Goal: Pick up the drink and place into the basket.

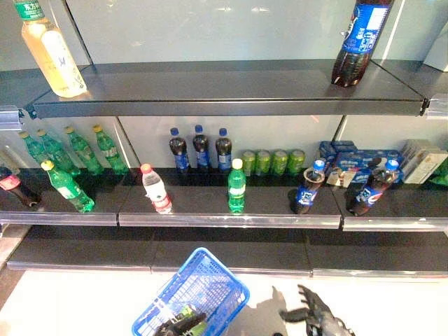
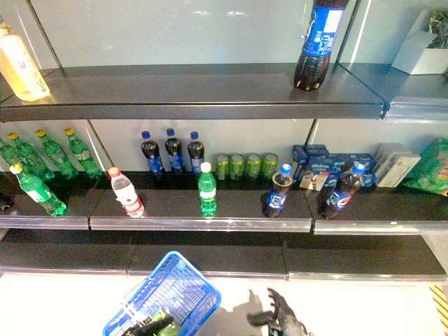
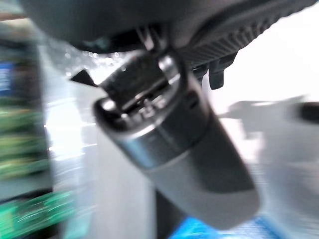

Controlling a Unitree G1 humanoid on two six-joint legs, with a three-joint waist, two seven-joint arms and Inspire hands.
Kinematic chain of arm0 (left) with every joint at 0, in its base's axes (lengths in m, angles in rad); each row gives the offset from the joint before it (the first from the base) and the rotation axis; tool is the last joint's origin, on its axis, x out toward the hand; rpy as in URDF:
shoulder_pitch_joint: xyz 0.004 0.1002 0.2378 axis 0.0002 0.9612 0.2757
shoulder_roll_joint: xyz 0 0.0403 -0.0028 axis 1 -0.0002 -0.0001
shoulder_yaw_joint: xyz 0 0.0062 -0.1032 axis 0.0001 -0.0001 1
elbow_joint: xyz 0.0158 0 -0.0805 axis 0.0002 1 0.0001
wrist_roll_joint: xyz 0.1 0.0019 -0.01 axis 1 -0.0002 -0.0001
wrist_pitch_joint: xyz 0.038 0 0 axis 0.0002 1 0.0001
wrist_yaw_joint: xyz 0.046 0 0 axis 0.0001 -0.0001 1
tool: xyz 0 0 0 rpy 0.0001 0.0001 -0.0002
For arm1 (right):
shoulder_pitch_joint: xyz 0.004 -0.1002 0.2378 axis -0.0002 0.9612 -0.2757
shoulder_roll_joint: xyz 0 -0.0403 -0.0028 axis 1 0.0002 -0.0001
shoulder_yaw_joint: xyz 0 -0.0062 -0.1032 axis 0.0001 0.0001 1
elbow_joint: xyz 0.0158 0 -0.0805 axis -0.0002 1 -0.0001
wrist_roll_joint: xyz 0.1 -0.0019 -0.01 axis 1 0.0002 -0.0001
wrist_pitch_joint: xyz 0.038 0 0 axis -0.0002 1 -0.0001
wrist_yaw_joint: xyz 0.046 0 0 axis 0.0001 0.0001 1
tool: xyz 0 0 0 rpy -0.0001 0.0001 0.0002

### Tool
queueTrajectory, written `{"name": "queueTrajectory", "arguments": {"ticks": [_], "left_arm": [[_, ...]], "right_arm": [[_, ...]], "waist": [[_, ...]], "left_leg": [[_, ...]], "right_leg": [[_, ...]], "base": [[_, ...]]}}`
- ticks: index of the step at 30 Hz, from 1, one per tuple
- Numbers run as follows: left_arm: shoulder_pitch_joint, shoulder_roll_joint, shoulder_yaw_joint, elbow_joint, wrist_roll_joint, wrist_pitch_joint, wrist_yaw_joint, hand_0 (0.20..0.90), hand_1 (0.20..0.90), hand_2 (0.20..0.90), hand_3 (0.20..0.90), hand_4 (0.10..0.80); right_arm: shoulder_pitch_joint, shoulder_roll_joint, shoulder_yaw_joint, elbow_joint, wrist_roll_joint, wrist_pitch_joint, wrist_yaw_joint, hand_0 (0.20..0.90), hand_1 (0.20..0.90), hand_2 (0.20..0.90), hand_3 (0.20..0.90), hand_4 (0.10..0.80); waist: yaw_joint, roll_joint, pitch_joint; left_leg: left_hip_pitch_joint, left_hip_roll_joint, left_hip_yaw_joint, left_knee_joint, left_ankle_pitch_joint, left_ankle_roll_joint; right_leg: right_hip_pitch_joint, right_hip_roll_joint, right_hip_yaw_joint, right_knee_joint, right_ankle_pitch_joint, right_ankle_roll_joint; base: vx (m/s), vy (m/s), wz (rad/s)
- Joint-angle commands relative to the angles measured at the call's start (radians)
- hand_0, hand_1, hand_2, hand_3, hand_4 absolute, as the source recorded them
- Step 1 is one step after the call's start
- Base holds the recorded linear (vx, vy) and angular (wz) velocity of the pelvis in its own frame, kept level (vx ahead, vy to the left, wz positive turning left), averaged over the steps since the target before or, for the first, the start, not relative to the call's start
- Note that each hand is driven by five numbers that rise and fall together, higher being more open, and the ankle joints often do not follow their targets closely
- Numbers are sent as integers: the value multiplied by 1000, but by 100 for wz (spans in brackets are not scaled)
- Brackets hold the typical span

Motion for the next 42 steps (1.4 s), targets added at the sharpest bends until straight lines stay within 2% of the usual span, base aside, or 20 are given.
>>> {"name": "queueTrajectory", "arguments": {"ticks": [1,8,12,17,19,25,31,35,38,42], "left_arm": [[-7,98,17,-2,28,-43,7,300,300,300,200,100],[29,72,51,37,29,-89,-20,300,300,300,200,100],[51,55,77,69,32,-116,-43,300,300,300,200,100],[67,42,86,94,34,-136,-54,300,300,300,200,100],[71,39,85,97,39,-136,-53,300,300,300,200,100],[71,49,49,84,50,-117,-34,300,300,300,200,100],[53,66,7,37,26,-87,3,300,300,300,200,100],[16,78,-38,4,-14,-75,18,300,300,300,200,100],[-31,91,-71,-24,-54,-75,27,300,300,300,200,100],[-71,97,-99,-53,-100,-90,32,300,300,300,200,100]], "right_arm": [[-108,-58,-73,-189,-78,-94,-66,900,900,900,900,800],[-114,-132,-213,-534,-102,-200,-109,900,900,900,900,800],[-115,-159,-324,-650,-72,-262,-218,900,900,900,900,800],[-110,-152,-386,-706,-82,-303,-332,900,900,900,900,800],[-103,-152,-408,-723,-62,-298,-343,900,900,900,900,800],[-132,-150,-378,-670,-35,-278,-432,900,900,900,900,800],[-200,-128,-354,-575,15,-310,-551,900,900,900,900,800],[-316,-132,-332,-506,15,-326,-595,900,900,900,900,800],[-452,-128,-318,-464,21,-313,-639,900,900,900,900,800],[-544,-124,-320,-439,27,-321,-720,900,900,900,900,800]], "waist": [[0,-56,50],[-20,-48,42],[-28,-43,35],[-28,-39,31],[-27,-38,31],[-11,-39,56],[11,-38,116],[24,-28,172],[31,-17,246],[31,-5,314]], "left_leg": [[17,-15,37,27,-42,46],[28,-12,60,37,-56,47],[32,-10,68,51,-68,48],[33,-7,69,60,-74,47],[28,-7,65,70,-77,48],[-12,-6,23,136,-84,53],[-101,-6,-17,274,-108,51],[-183,-14,-46,317,-106,53],[-273,-28,-72,354,-93,56],[-367,-37,-81,402,-88,62]], "right_leg": [[14,-23,10,5,-27,26],[18,-25,17,5,-35,27],[19,-26,19,10,-40,25],[21,-27,18,22,-51,23],[16,-26,15,40,-61,20],[-22,-18,5,156,-116,-4],[-88,-14,-5,279,-165,-33],[-147,-15,-5,306,-169,-47],[-224,-20,-5,334,-160,-58],[-308,-30,-11,377,-156,-64]], "base": [[21,16,6],[38,25,0],[51,35,0],[61,21,-1],[69,15,0],[41,11,2],[15,-14,13],[-133,4,11],[-247,20,9],[-167,8,7]]}}
